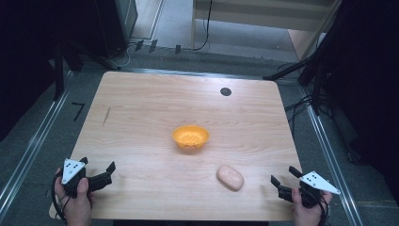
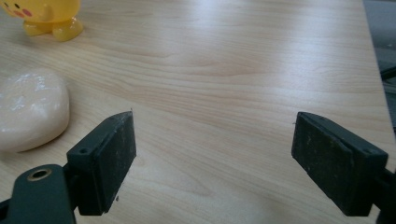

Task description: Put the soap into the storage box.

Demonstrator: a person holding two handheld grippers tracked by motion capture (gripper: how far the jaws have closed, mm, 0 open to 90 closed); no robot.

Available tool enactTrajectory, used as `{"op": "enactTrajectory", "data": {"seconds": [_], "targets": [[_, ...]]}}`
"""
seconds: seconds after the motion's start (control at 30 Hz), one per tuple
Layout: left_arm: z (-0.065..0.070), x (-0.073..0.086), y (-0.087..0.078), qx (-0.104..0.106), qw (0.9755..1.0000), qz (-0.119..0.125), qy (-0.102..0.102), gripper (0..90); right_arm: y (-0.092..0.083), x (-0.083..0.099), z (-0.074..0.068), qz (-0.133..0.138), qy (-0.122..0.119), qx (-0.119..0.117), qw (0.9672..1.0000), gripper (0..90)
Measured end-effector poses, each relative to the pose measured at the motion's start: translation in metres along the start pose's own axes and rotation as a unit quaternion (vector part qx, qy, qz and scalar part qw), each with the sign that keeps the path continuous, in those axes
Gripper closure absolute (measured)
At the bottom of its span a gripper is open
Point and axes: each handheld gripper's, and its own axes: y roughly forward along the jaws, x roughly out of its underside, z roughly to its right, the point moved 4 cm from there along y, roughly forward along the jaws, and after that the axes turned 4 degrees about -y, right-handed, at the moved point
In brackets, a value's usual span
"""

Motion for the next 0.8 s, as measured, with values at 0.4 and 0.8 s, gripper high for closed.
{"op": "enactTrajectory", "data": {"seconds": [0.4,0.8], "targets": [[-0.001,0.0,0.0,-0.001,1.0,-0.002,-0.006,0.0,0.005,-0.007,-0.016,-0.058,-0.061,-0.037,0.9958,19.6],[0.002,0.0,0.001,-0.003,0.9999,-0.006,0.008,0.0,0.007,-0.021,-0.024,-0.127,-0.101,-0.071,0.9842,21.6]]}}
